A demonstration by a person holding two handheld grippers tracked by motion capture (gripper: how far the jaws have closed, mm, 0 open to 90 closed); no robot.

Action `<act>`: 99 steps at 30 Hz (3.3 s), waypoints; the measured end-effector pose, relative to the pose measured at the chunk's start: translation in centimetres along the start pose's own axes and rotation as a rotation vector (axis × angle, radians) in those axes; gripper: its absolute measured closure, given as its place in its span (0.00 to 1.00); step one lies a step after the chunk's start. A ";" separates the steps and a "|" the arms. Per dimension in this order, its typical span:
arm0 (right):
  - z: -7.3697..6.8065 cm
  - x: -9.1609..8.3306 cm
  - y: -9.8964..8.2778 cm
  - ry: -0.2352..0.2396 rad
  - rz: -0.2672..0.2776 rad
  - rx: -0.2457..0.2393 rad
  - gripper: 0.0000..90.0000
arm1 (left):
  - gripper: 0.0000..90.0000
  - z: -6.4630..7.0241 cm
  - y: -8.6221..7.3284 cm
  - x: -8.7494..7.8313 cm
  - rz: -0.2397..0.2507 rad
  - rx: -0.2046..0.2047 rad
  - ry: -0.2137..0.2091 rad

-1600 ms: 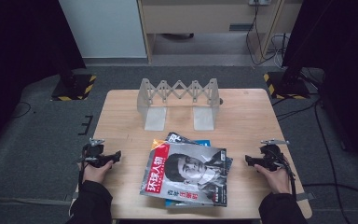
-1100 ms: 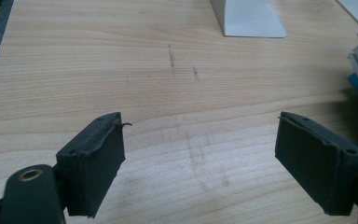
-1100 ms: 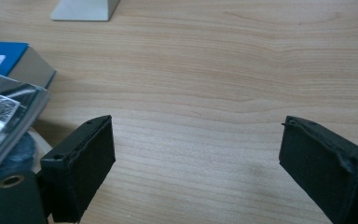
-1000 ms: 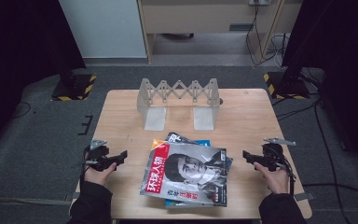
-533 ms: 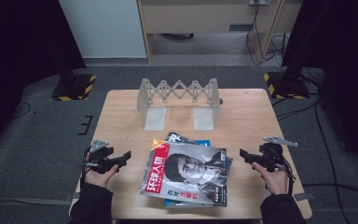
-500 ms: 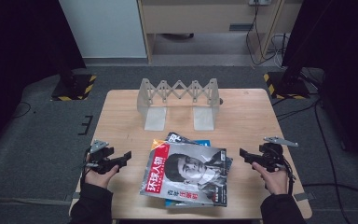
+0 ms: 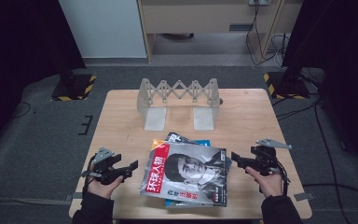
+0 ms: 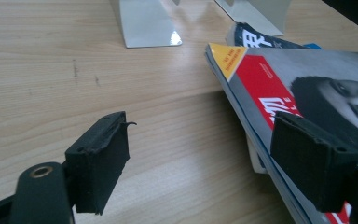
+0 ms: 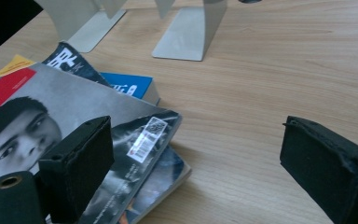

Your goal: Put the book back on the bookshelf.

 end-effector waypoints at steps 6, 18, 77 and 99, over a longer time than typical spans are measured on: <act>-1.3 0.1 -0.6 0.033 -0.009 -0.012 0.11 | 0.24 1.2 -0.7 -0.1 -0.027 0.009 -0.036; -3.1 0.2 -1.8 0.067 -0.022 -0.026 0.12 | 0.29 3.7 -2.4 0.0 -0.101 0.033 -0.097; -5.9 3.5 -5.1 0.162 -0.159 -0.072 0.20 | 0.55 7.7 -1.9 0.4 -0.162 -0.246 -0.543; -5.3 3.1 -4.4 0.172 -0.122 -0.050 0.18 | 0.94 8.4 0.8 0.3 -0.186 -0.277 -0.559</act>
Point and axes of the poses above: each handheld gripper's, and its own axes: x roughly forward along the jaws, y roughly out of its top, z roughly to its right, the point moved 9 cm from there along x, roughly forward along the jaws, and after that the axes turned 4 degrees about y, right-handed, at the moved point
